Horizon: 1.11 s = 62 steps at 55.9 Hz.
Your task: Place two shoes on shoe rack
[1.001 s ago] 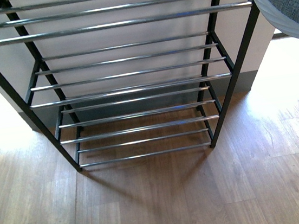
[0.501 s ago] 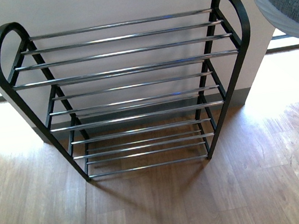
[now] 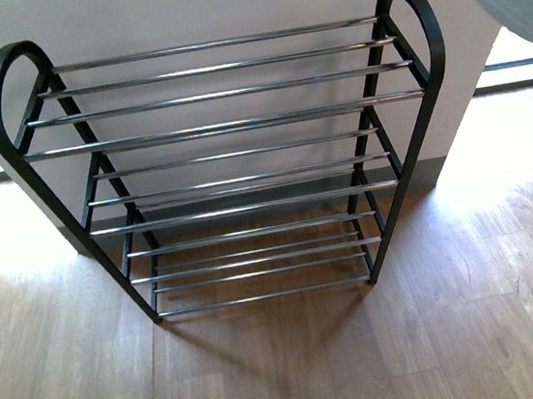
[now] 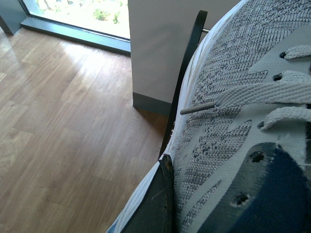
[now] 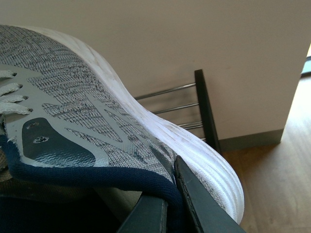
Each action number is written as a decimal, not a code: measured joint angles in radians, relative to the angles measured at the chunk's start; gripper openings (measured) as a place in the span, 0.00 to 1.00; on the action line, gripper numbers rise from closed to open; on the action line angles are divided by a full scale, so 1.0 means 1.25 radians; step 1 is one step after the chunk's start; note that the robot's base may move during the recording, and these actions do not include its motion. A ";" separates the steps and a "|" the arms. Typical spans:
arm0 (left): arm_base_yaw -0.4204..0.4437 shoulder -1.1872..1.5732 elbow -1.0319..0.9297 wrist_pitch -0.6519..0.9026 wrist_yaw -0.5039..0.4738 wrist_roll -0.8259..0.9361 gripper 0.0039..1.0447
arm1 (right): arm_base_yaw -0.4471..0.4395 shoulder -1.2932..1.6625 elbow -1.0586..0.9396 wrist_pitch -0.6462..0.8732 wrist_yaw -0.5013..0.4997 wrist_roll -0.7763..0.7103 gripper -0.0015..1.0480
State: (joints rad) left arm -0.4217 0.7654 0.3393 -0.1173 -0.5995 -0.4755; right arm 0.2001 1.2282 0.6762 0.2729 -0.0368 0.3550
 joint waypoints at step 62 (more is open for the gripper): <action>0.000 0.000 0.000 0.000 -0.001 0.000 0.01 | 0.137 0.635 0.606 -0.461 0.370 0.482 0.02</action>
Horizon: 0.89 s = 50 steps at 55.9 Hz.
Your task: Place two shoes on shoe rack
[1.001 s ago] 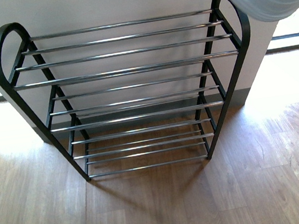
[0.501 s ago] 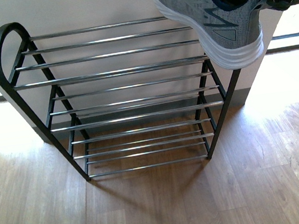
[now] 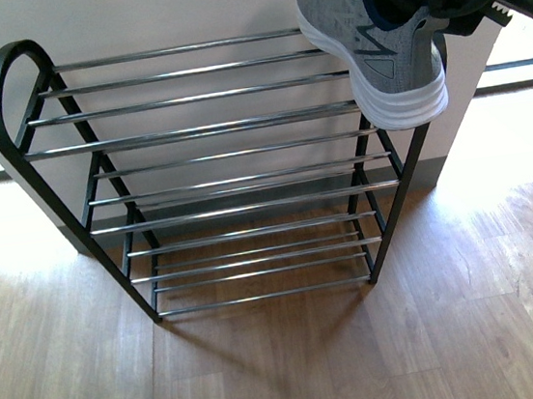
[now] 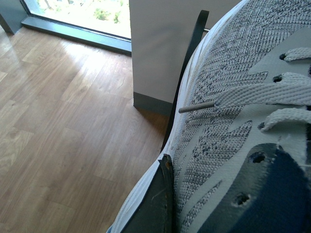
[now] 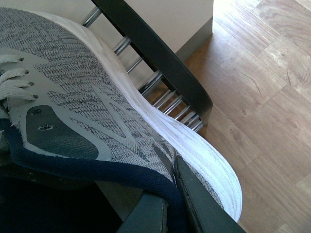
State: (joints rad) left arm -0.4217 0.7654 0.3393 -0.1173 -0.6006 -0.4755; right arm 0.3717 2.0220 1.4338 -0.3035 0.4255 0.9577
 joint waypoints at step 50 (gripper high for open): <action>0.000 0.000 0.000 0.000 0.000 0.000 0.01 | -0.011 0.036 -0.015 0.014 -0.036 -0.048 0.02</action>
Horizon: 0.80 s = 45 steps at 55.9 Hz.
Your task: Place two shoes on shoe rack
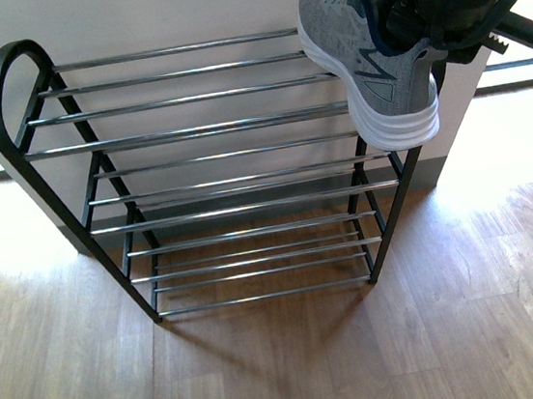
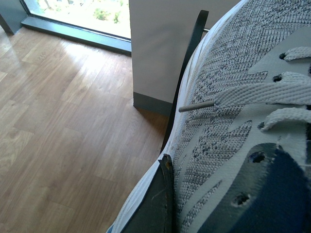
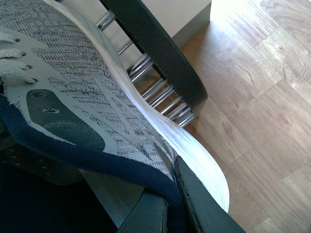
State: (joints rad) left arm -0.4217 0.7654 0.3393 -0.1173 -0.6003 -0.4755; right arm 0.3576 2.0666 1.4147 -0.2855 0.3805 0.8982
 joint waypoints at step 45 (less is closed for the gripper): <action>0.000 0.000 0.000 0.000 0.000 0.000 0.01 | 0.005 -0.004 0.035 -0.002 0.029 0.025 0.02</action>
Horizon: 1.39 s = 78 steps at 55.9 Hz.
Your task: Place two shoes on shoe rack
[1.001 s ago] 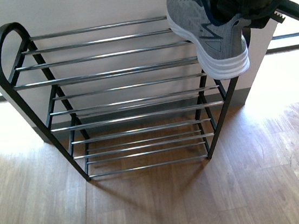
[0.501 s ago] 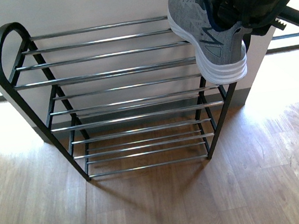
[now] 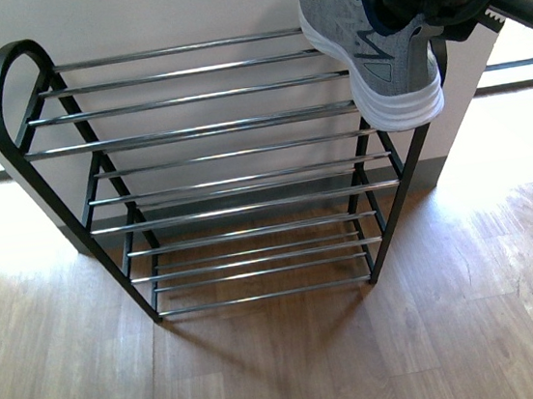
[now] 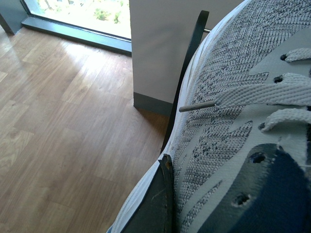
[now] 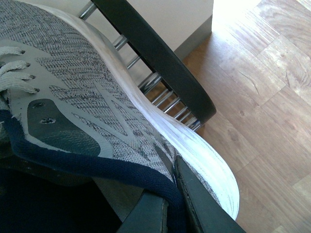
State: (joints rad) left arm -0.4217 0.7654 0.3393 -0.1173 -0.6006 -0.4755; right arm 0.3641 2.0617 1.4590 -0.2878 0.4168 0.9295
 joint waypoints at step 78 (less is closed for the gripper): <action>0.000 0.000 0.000 0.000 0.000 0.000 0.01 | -0.045 -0.323 -0.309 0.373 -0.201 -0.217 0.91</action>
State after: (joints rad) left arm -0.4217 0.7654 0.3393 -0.1173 -0.6006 -0.4755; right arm 0.3073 1.6581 1.0721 0.1780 0.1661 0.6579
